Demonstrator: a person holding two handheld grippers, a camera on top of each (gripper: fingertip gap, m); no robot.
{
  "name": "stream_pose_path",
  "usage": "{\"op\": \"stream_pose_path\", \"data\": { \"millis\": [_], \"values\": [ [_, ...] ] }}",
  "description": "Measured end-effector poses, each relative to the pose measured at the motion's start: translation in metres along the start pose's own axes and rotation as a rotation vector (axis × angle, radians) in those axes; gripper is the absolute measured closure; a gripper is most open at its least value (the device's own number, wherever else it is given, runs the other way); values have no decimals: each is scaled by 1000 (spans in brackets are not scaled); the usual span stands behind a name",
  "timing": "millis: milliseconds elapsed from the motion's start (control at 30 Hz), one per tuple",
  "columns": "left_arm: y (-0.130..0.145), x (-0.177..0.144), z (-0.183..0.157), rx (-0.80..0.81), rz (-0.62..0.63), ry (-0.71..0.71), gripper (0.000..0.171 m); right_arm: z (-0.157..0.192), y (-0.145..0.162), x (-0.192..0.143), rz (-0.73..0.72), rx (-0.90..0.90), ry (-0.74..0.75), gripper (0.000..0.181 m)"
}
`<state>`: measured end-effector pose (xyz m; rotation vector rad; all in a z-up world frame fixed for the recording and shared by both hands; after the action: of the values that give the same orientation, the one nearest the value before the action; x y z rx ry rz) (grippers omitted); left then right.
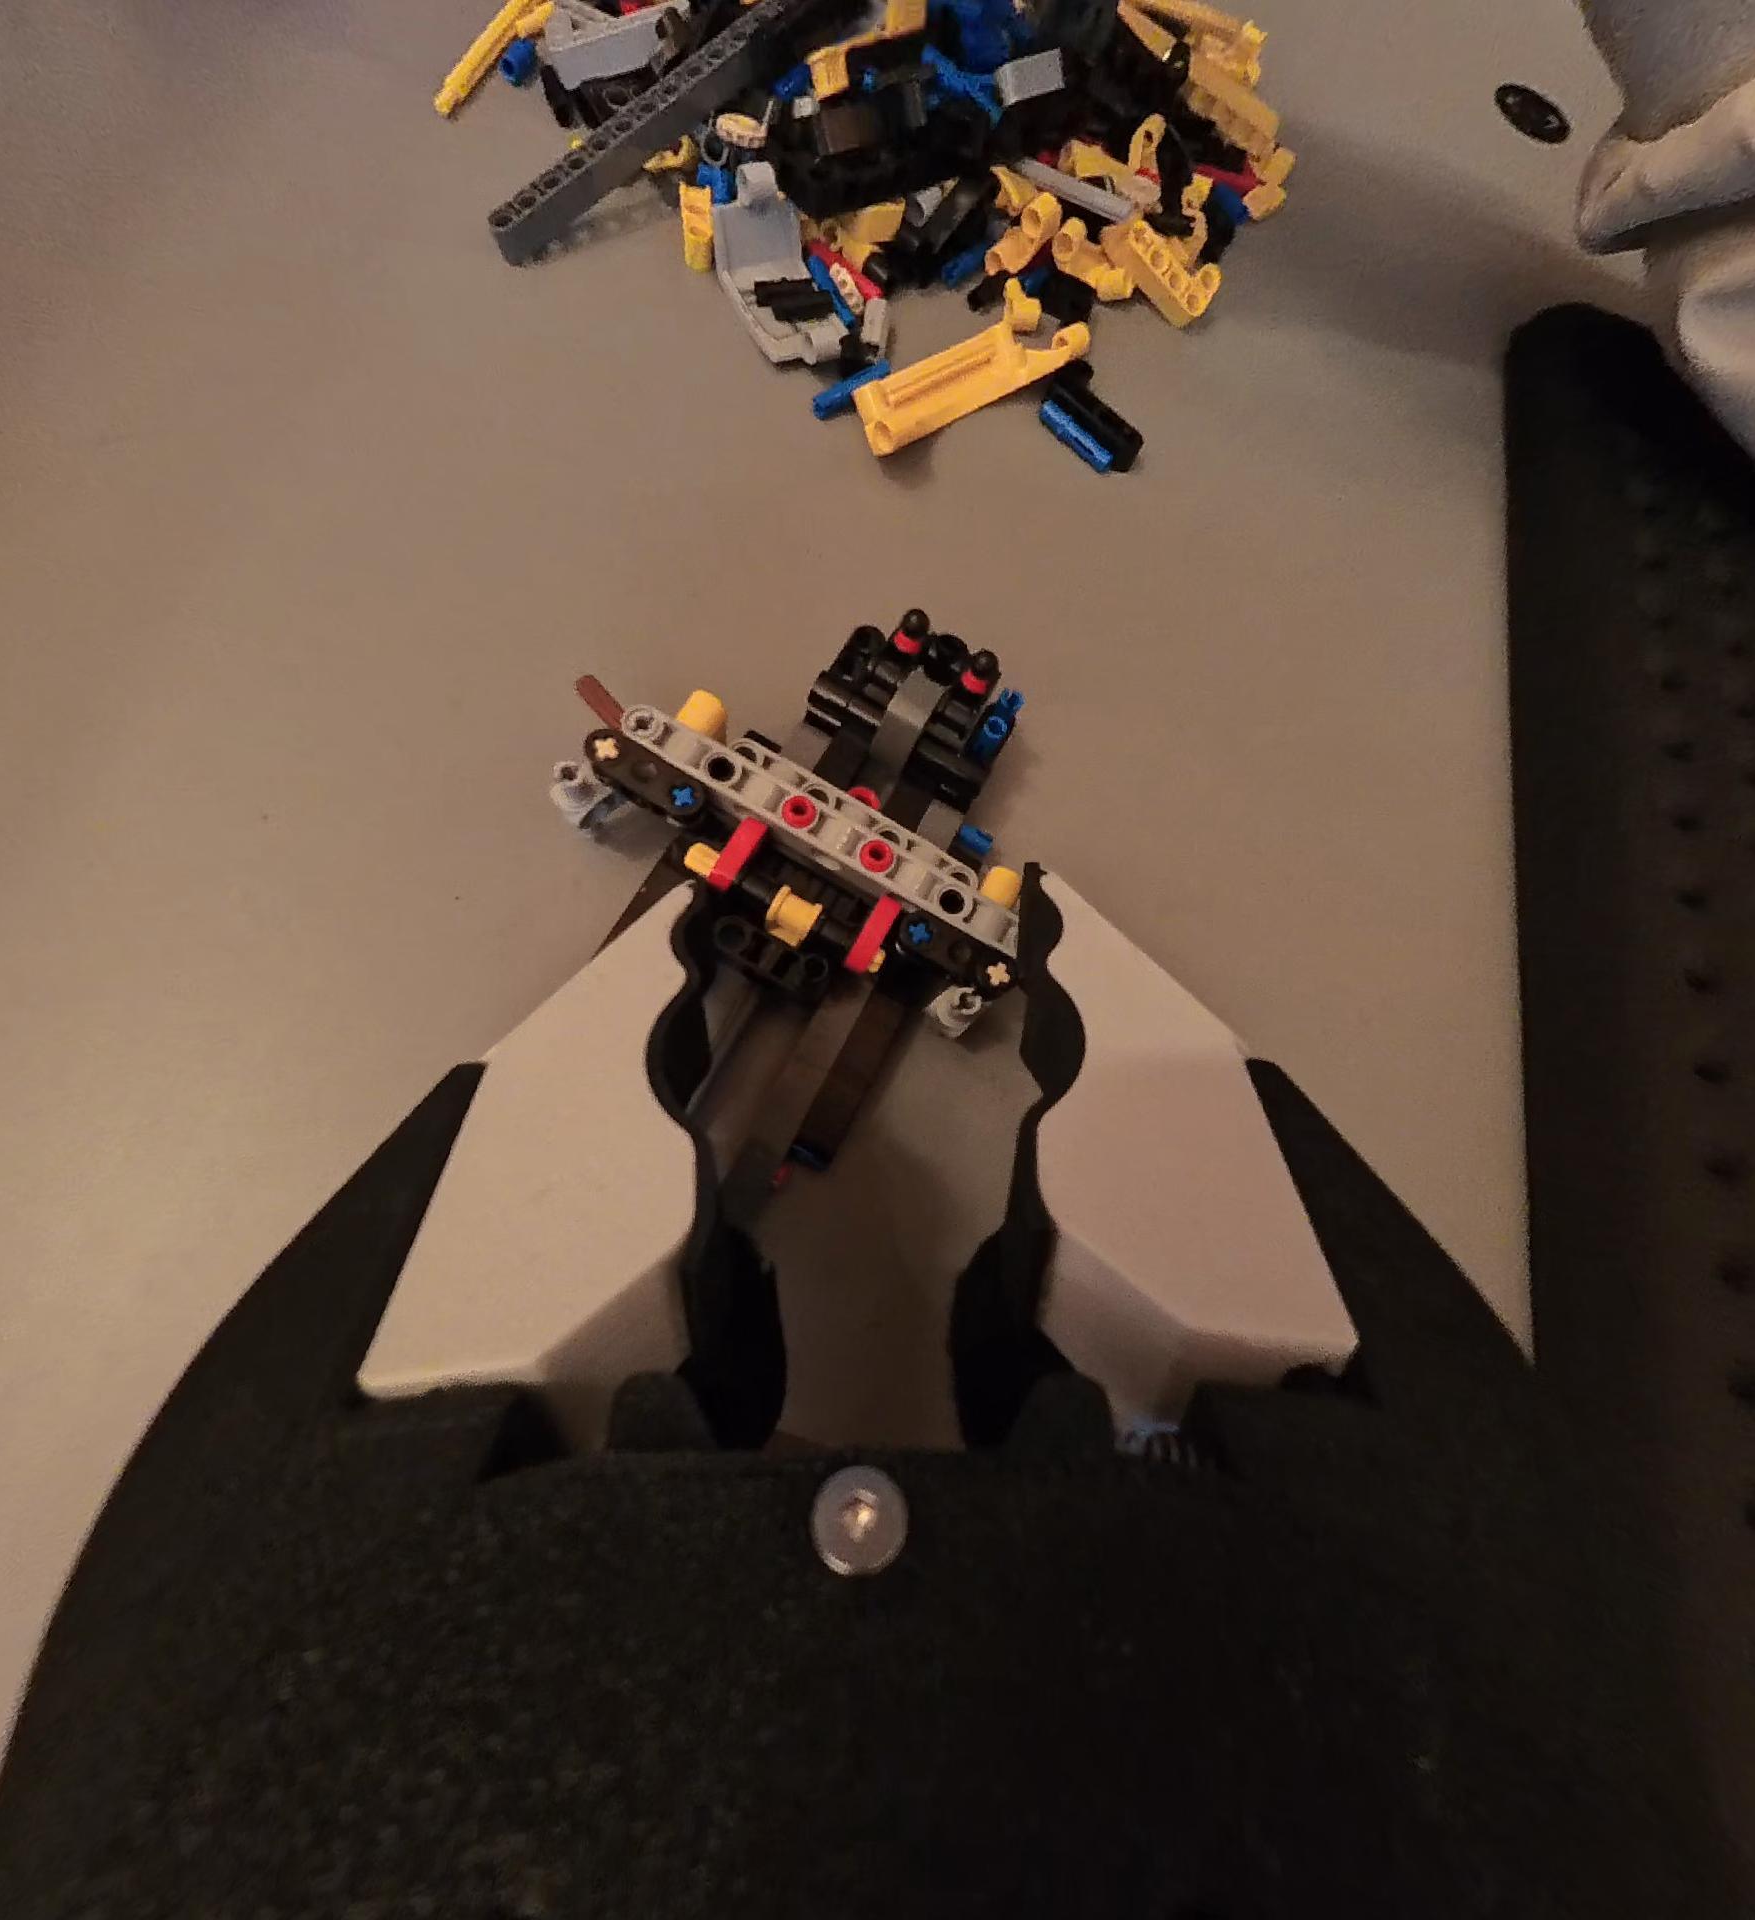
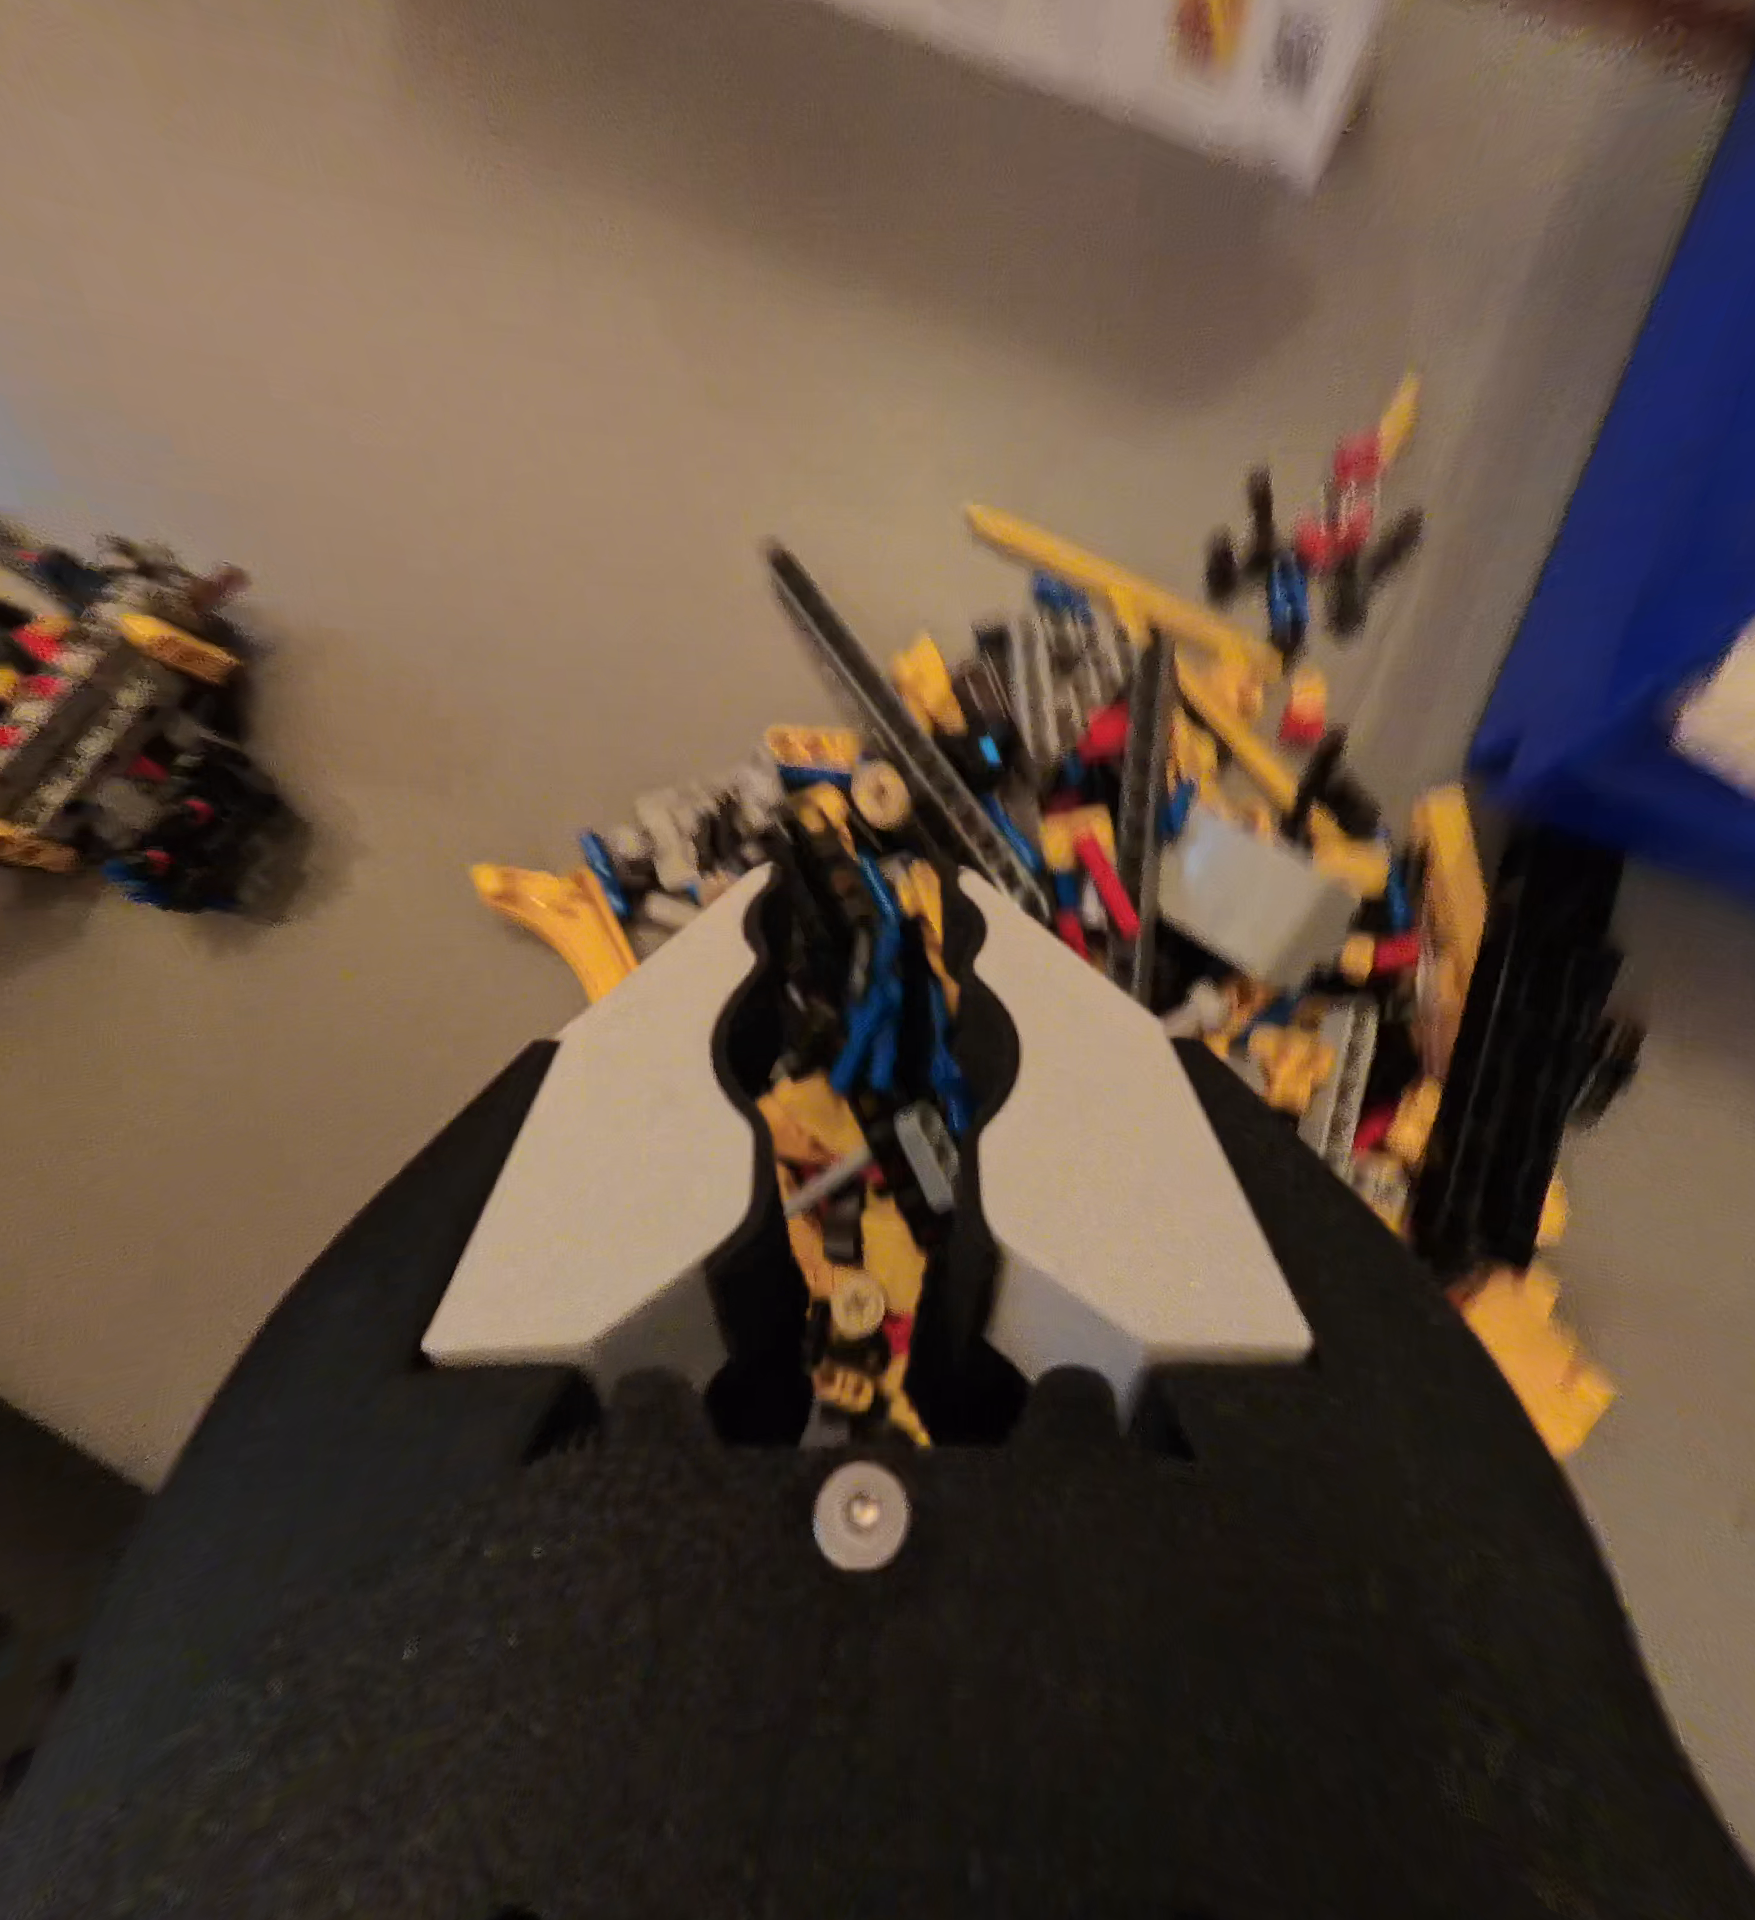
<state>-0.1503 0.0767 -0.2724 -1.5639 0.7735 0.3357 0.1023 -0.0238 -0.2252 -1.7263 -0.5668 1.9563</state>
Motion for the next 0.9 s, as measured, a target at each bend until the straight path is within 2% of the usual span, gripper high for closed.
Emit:
{"op": "stream_pose_path", "data": {
  "millis": [67,133,267,400,467,533,633,700,900],
  "values": [
    [1,-1,2,-37,-8,27,113,27,-25,-6,-188,-204,-32,151],
    [2,-4,5,-50,-10,33,113,68,-40,0,-342,-371,-146,150],
    [4,-7,9,-48,-21,28,113,133,-24,42,-292,-531,-449,151],
    [5,-7,10,-46,-32,34,113,160,-1,64,-202,-534,-616,149],
    [6,-8,10,-42,-33,36,113,162,0,66,-191,-603,-558,151],
    [6,-8,10,-32,-35,33,113,164,1,68,-206,-634,-526,162],
    [6,-7,10,-32,-35,30,112,160,-4,72,-179,-613,-479,162],
    [6,-7,10,-31,-32,28,112,158,-4,77,-122,-600,-448,174],
    [6,-8,10,-33,-33,22,112,159,-8,76,-74,-583,-431,176]
  ]
}}
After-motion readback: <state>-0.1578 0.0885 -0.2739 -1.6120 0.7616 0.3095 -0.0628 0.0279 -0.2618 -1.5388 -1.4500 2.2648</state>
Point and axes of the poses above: each gripper's, where its closed fingertips meet, x out along the fingers, y out of its underside, z = x × y across the jaws, the point moved 6 cm from there along -x, back along the fingers, and after that the axes turned 4 degrees about -y, right-handed, at the moved point
